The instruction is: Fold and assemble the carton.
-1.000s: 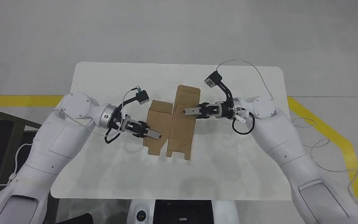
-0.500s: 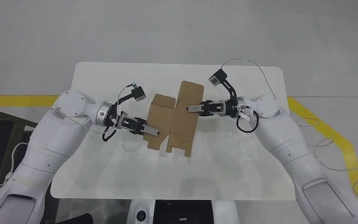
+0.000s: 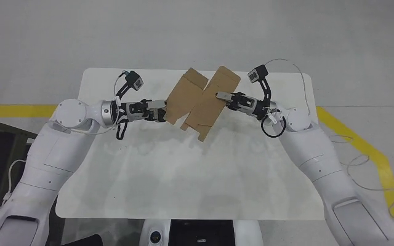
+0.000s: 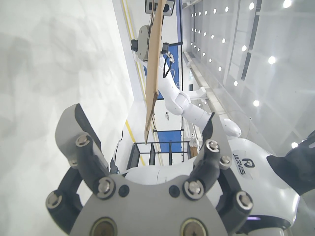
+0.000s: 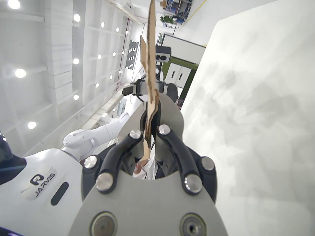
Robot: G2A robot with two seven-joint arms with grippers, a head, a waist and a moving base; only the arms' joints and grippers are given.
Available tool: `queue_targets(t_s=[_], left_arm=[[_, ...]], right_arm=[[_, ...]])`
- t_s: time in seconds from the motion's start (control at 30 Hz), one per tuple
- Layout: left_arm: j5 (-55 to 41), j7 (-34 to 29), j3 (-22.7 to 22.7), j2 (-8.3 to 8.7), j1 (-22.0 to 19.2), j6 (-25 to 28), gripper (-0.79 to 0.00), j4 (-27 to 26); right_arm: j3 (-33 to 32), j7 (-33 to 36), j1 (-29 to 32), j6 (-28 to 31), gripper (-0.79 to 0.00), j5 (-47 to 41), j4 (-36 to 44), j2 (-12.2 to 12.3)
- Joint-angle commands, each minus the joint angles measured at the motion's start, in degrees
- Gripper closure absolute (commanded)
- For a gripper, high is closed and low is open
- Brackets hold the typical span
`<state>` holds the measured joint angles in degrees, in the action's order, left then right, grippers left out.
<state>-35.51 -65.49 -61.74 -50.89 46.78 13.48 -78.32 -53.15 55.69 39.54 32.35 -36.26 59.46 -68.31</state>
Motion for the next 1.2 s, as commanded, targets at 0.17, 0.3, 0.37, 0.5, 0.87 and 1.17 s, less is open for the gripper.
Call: queue_targets(t_s=[0.17, 0.3, 0.37, 0.5, 0.87, 1.17], left_arm=[[1.9, 8.2, 0.2, -0.65, 1.5, -0.4, -0.785, -0.6], [3.3, 12.0, 0.6, -1.13, 1.8, 0.2, -0.785, -1.2], [3.6, 13.2, 0.6, -1.33, 1.9, 0.5, -0.785, -1.7], [4.3, 13.8, 0.1, -1.47, 2.6, 0.6, -0.785, -2.8], [3.3, 13.2, -1.0, -1.83, 4.4, -1.0, -0.292, -4.7], [3.2, 13.0, -1.7, -2.24, 4.7, -1.2, 0.000, -4.6]], right_arm=[[-1.7, -5.8, 3.8, -3.8, 0.000, 3.8, 7.1, 0.5], [-1.6, -7.6, 4.8, -5.0, 0.000, 4.7, 8.7, 0.3], [-1.6, -8.3, 5.0, -5.2, 0.000, 5.0, 8.8, 0.1], [-1.5, -9.3, 5.3, -5.4, 0.000, 5.2, 8.3, -0.3], [-2.1, -10.7, 5.6, -5.0, 0.000, 6.1, 7.6, -1.0], [-2.8, -11.0, 5.8, -5.0, 0.000, 6.5, 7.2, -1.4]])
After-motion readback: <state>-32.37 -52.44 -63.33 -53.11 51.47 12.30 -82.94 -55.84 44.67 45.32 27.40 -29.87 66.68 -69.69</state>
